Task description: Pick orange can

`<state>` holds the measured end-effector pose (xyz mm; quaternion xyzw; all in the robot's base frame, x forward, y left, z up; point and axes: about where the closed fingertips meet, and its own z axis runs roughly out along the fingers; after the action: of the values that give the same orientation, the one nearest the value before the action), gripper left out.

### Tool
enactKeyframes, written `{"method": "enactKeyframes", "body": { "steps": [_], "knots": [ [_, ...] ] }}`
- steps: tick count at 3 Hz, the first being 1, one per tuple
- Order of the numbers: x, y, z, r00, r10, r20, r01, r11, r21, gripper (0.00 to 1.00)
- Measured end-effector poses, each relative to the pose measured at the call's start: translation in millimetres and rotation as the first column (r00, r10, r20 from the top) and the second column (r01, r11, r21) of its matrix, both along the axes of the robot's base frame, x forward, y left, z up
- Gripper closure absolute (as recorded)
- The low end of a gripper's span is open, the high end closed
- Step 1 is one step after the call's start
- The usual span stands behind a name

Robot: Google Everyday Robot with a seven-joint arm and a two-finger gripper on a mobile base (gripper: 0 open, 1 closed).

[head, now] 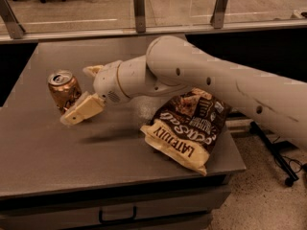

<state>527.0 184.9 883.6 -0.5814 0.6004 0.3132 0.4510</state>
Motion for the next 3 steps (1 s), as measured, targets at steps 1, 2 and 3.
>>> {"method": "enactKeyframes", "body": {
  "steps": [1, 2, 3],
  "knots": [
    [0, 22, -17, 0.9984, 0.048, -0.03, -0.047, 0.999, 0.022, 0.39],
    [-8, 45, -24, 0.9916, 0.113, -0.063, -0.11, 0.993, 0.046, 0.63],
    [-17, 57, -14, 0.9859, 0.151, -0.073, -0.145, 0.986, 0.084, 0.86]
  ]
}}
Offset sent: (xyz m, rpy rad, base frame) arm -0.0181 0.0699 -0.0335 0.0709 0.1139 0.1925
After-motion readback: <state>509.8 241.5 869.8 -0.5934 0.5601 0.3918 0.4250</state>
